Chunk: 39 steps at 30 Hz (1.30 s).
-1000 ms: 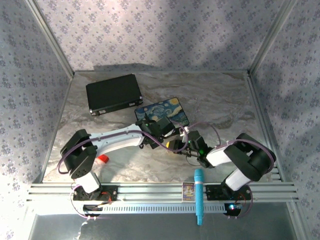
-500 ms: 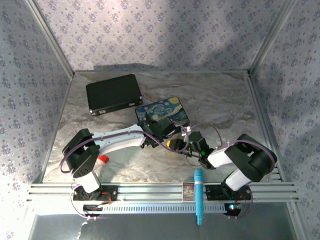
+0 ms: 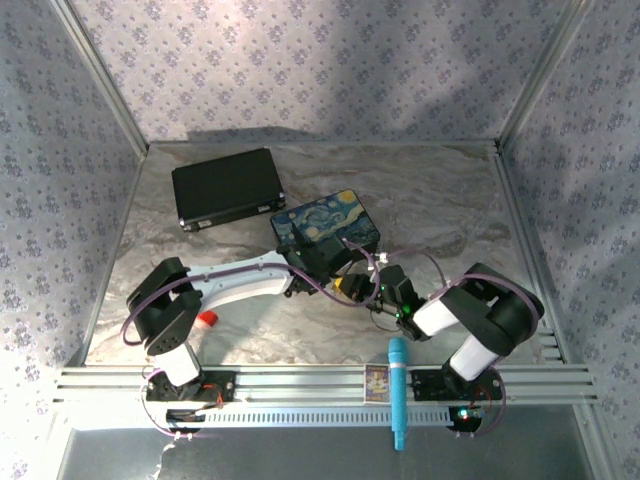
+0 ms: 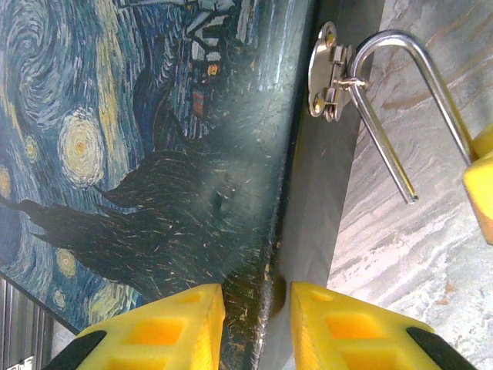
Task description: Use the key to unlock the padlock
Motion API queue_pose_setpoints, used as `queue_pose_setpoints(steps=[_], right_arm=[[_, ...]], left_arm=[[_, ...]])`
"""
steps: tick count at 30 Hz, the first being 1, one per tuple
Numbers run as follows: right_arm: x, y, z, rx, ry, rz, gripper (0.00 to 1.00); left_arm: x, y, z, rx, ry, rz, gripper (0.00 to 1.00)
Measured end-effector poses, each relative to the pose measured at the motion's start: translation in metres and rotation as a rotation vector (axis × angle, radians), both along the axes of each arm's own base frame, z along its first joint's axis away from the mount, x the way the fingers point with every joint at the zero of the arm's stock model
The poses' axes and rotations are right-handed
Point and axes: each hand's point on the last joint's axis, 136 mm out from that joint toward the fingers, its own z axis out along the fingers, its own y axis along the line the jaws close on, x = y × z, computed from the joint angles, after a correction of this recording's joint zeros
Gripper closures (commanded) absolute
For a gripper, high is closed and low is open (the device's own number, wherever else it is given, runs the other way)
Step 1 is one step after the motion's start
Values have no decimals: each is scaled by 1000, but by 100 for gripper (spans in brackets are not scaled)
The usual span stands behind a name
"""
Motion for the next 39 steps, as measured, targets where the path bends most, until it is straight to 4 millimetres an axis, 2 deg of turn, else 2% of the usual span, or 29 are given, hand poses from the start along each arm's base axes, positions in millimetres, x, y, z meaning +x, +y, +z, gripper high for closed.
queue_pose_setpoints(steps=[7, 39], right_arm=[[6, 4, -5, 38, 17, -46, 100], [28, -11, 9, 129, 24, -151, 100]], left_arm=[[1, 0, -1, -6, -8, 2, 73], [8, -13, -1, -88, -56, 2, 74]])
